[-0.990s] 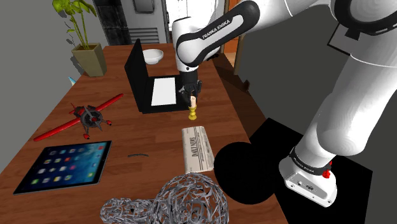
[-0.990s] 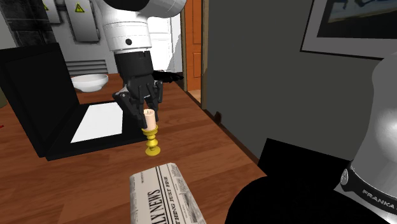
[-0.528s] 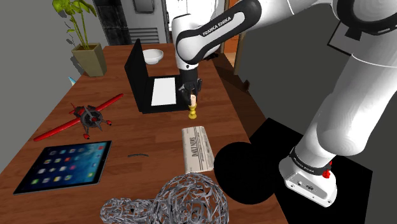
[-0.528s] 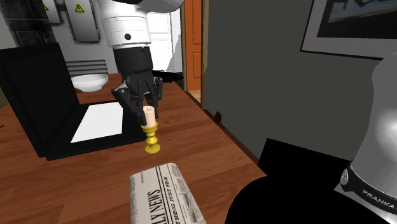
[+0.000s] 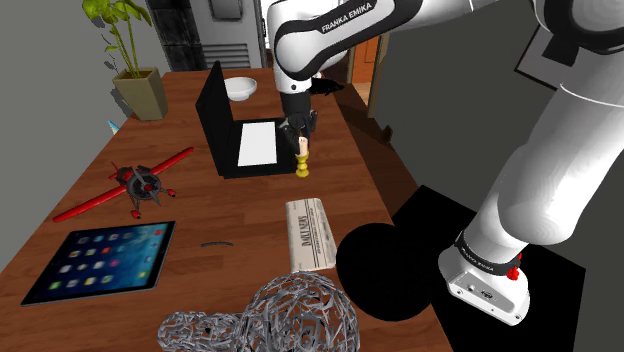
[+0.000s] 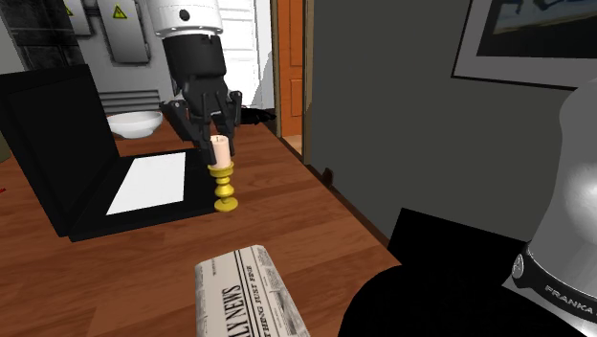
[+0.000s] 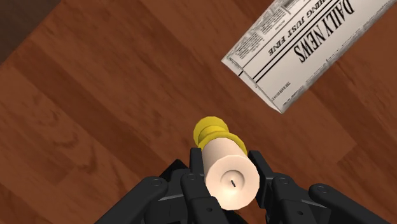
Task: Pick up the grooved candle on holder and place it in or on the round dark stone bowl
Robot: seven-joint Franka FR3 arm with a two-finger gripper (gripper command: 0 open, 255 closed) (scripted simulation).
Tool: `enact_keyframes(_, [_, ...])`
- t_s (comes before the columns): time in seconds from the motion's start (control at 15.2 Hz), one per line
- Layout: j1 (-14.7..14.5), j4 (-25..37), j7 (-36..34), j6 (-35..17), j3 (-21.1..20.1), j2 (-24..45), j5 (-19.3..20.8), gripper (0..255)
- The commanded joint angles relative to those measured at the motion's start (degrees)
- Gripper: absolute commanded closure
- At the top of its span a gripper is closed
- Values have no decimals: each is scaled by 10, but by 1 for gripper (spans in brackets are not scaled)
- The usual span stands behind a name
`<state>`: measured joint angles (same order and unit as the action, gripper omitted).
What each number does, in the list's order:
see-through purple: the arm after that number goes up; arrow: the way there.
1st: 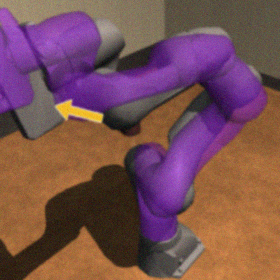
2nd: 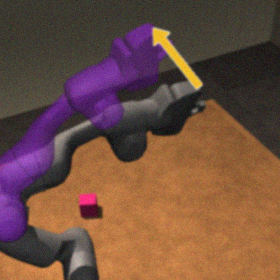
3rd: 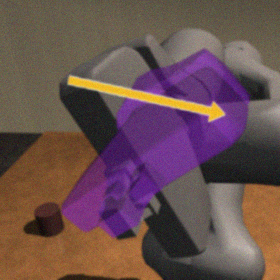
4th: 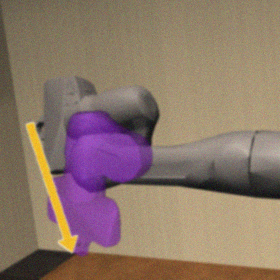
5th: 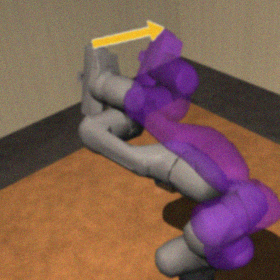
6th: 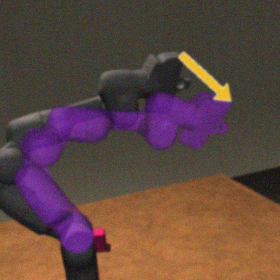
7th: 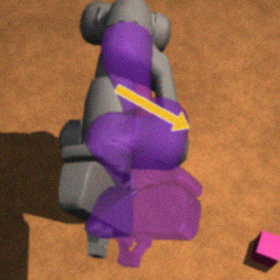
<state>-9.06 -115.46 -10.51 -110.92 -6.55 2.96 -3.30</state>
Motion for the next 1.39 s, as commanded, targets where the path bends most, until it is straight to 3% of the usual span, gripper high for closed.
enact_keyframes(0.0, [0,9,0,15,0,-6,0,255])
enact_keyframes(1.32, [2,134,-6,164,1,-30,-1,255])
